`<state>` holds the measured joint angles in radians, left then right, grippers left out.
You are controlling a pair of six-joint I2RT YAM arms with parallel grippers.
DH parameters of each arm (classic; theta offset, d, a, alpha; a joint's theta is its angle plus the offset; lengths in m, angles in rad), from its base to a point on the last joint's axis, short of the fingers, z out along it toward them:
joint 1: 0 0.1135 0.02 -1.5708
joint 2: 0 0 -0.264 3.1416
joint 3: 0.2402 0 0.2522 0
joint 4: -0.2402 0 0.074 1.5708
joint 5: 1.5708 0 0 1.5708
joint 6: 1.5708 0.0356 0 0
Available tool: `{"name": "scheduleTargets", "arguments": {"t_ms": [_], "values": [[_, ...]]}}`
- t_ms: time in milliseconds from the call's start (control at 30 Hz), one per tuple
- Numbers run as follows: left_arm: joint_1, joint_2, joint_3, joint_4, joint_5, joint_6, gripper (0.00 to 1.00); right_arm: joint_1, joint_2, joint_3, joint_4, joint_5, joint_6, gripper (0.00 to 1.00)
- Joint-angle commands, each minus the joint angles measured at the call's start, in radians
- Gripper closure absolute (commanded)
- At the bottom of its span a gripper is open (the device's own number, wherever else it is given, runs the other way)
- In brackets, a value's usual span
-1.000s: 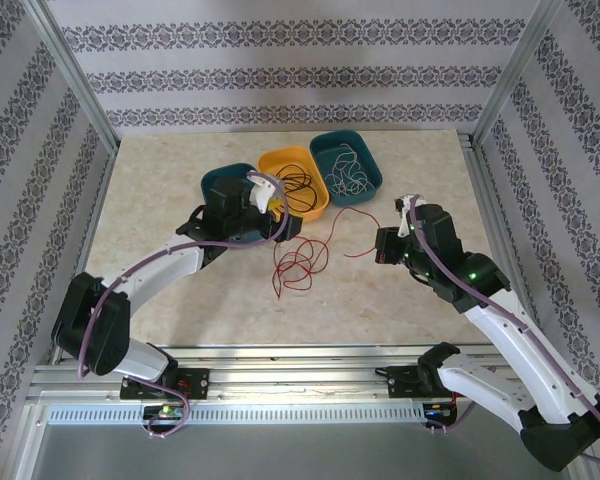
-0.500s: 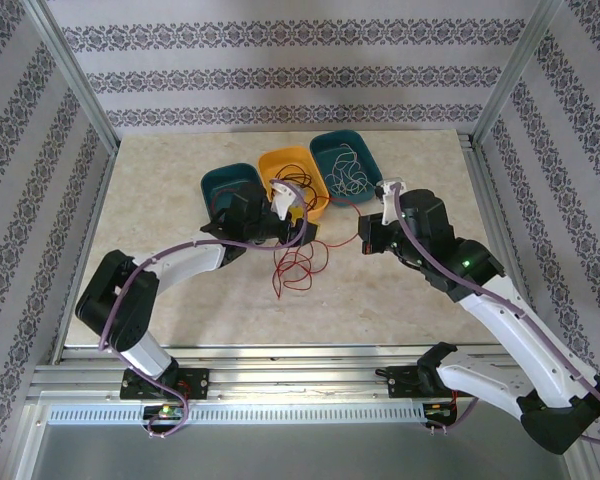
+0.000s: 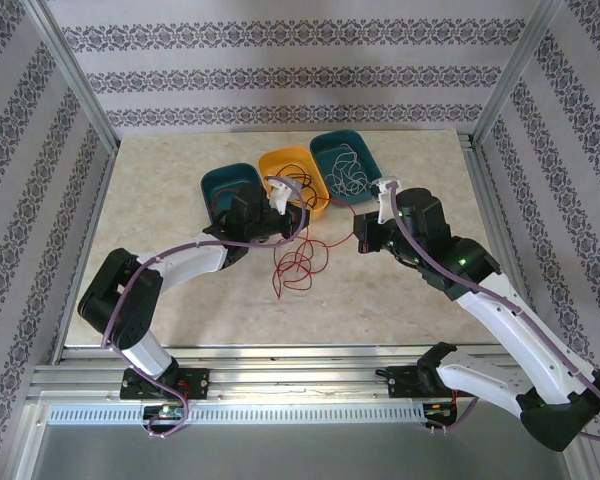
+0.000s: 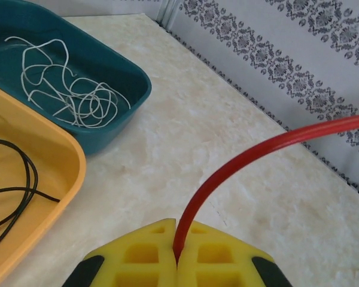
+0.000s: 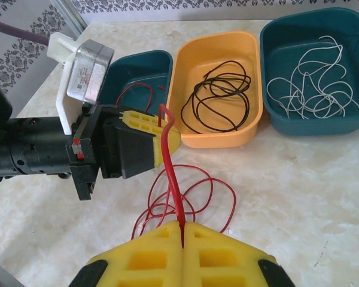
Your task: Untangle the cables
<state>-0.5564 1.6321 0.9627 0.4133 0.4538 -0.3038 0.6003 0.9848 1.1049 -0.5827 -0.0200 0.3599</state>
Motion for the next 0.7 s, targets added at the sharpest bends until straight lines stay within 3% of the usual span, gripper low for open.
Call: {"name": "scheduleTargets", "arguments": {"t_ms": [0,100,200,267,667], "values": [[0.004,-0.071,-0.028,0.094,-0.057,-0.101,1.00,0.014,0.022,-0.018,0.035,0.010,0.003,0.89],[0.037,-0.117,-0.049,0.110,-0.085,-0.171,1.00,0.014,0.049,-0.030,0.041,0.018,0.015,0.83],[0.079,-0.167,-0.063,0.103,-0.103,-0.214,1.00,0.015,0.072,-0.038,0.051,0.020,0.027,0.68],[0.103,-0.199,-0.065,0.075,-0.114,-0.218,1.00,0.013,0.081,-0.041,0.062,0.019,0.035,0.62],[0.250,-0.343,-0.034,-0.207,-0.295,-0.116,1.00,-0.031,0.029,-0.104,0.110,-0.021,0.085,0.54]]}}
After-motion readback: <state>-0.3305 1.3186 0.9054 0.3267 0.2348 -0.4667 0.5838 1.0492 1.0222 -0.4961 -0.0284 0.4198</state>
